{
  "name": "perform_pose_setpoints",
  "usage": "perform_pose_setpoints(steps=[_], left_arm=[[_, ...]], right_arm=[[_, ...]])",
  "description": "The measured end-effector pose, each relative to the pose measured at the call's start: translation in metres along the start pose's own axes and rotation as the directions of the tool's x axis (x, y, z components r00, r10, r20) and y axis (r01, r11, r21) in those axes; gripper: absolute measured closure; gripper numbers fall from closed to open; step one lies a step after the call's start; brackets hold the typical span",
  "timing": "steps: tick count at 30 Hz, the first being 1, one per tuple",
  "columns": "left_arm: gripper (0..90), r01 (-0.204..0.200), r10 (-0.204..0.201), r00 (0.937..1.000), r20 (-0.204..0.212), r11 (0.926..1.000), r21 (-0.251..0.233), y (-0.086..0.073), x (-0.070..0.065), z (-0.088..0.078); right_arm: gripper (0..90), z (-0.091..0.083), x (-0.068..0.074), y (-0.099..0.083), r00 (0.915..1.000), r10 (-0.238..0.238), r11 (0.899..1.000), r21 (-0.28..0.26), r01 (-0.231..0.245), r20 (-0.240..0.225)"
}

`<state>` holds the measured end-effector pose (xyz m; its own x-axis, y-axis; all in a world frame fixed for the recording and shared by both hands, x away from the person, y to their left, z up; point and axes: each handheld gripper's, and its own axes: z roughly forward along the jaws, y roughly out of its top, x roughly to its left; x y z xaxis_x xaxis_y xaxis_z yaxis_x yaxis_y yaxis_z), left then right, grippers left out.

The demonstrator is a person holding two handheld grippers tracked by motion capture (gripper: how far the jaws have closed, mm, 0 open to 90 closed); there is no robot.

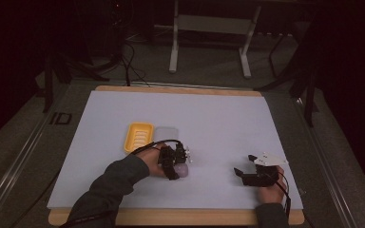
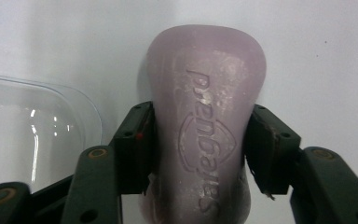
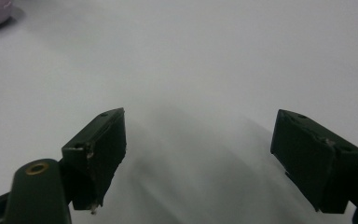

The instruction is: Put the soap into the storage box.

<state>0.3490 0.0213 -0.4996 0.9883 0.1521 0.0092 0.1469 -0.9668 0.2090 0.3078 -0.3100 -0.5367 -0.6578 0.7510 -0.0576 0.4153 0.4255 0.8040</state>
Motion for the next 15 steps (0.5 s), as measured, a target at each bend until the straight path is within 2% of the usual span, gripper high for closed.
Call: perform_pose_setpoints(steps=[15], left_arm=[[49.7, -0.008, 0.009, 0.9998, -0.019, 0.9994, 0.035, 0.0045, -0.0040, -0.0011]], right_arm=[[17.7, -0.0001, -0.0001, 0.0000, 1.0000, 0.001, 1.000, -0.001, -0.001, 0.000]])
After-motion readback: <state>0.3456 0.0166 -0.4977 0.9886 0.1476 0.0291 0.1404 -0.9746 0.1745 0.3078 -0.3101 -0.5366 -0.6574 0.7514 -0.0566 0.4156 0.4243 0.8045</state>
